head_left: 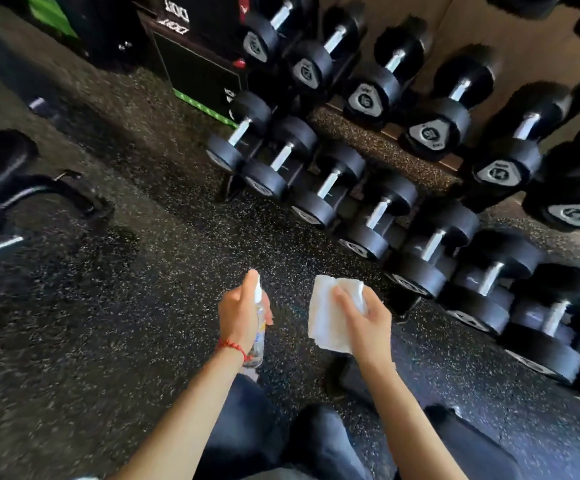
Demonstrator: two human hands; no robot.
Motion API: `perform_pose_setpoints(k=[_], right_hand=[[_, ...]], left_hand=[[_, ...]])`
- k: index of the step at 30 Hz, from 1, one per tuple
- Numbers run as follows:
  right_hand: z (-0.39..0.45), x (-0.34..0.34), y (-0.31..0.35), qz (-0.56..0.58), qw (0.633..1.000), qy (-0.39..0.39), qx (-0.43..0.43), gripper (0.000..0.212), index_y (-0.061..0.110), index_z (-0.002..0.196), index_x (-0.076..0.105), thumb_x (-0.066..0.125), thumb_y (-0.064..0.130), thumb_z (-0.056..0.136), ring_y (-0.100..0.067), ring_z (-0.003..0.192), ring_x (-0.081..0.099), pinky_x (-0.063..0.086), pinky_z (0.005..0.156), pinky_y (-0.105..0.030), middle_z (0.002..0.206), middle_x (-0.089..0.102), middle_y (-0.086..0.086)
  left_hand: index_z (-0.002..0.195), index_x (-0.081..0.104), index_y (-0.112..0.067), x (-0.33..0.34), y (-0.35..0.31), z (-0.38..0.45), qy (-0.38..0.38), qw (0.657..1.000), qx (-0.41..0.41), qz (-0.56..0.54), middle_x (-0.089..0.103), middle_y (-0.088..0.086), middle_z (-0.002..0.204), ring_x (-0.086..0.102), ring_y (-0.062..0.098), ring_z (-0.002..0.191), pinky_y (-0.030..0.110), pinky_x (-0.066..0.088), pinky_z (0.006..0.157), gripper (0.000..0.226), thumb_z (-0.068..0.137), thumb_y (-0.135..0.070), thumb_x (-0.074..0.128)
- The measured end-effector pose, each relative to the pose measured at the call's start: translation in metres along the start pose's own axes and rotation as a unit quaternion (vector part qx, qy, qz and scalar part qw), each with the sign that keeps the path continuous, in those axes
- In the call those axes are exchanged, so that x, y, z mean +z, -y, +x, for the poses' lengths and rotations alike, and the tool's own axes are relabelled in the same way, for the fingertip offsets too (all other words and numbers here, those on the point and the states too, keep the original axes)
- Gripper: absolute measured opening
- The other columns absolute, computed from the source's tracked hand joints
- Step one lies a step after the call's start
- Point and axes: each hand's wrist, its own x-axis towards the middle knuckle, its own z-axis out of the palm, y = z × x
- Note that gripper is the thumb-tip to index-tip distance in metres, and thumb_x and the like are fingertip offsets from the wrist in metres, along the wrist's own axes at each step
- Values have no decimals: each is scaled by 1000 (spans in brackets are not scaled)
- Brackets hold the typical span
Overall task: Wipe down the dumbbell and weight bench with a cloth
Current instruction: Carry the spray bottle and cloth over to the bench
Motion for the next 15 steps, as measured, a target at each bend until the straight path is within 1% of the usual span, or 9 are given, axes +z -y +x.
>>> perform_pose_setpoints(k=[2, 5, 8, 9, 11, 12, 13, 15], right_hand=[[13, 39, 18, -5, 1000, 17, -9, 17, 26, 77, 63, 66, 42, 79, -5, 67, 56, 47, 65, -30, 70, 63, 9], [29, 91, 42, -12, 998, 55, -18, 16, 24, 76, 63, 67, 40, 80, -7, 66, 55, 46, 63, -31, 68, 62, 9], [49, 137, 55, -26, 995, 89, -34, 13, 29, 73, 64, 68, 39, 80, -3, 62, 53, 44, 60, -25, 64, 62, 14], [57, 149, 61, -28, 994, 98, -36, 15, 27, 73, 63, 68, 41, 79, -4, 62, 53, 44, 61, -26, 65, 63, 11], [73, 172, 75, -33, 992, 118, -41, 29, 20, 75, 62, 67, 48, 74, -9, 64, 52, 44, 63, -31, 67, 62, 2], [83, 183, 81, -36, 990, 125, -44, 33, 18, 75, 62, 66, 51, 72, -10, 63, 51, 44, 62, -31, 66, 61, 1], [94, 194, 88, -39, 990, 130, -47, 33, 18, 74, 62, 65, 51, 71, -9, 61, 51, 44, 60, -31, 64, 60, 4], [122, 216, 101, -46, 988, 140, -51, 25, 22, 74, 64, 67, 46, 75, -6, 59, 52, 43, 58, -27, 61, 61, 10]], left_hand=[[40, 54, -10, -31, -11, 30, -17, 1000, -1, -5, 55, 11, 40, 53, 21, 40, 25, 44, 49, 66, 77, -62, 36], [39, 54, -11, -70, -24, 69, -58, 998, -14, -21, 55, 9, 39, 53, 19, 37, 20, 41, 42, 66, 69, -67, 36], [37, 54, -12, -97, -24, 107, -97, 994, -22, -33, 55, 9, 38, 51, 18, 36, 22, 40, 43, 67, 73, -65, 35], [36, 53, -12, -103, -25, 119, -110, 993, -24, -35, 55, 9, 38, 51, 17, 35, 23, 40, 43, 67, 76, -63, 35], [36, 54, -12, -111, -28, 142, -132, 990, -31, -41, 56, 9, 39, 53, 18, 36, 23, 41, 44, 67, 79, -60, 36], [36, 54, -12, -115, -30, 155, -140, 988, -36, -46, 56, 9, 39, 54, 18, 37, 24, 41, 46, 66, 79, -60, 37], [38, 54, -11, -117, -34, 169, -146, 987, -41, -49, 57, 10, 40, 55, 19, 38, 25, 42, 47, 66, 78, -61, 37], [40, 55, -8, -122, -42, 198, -154, 985, -47, -54, 58, 11, 41, 55, 20, 39, 26, 42, 48, 69, 75, -63, 36]])
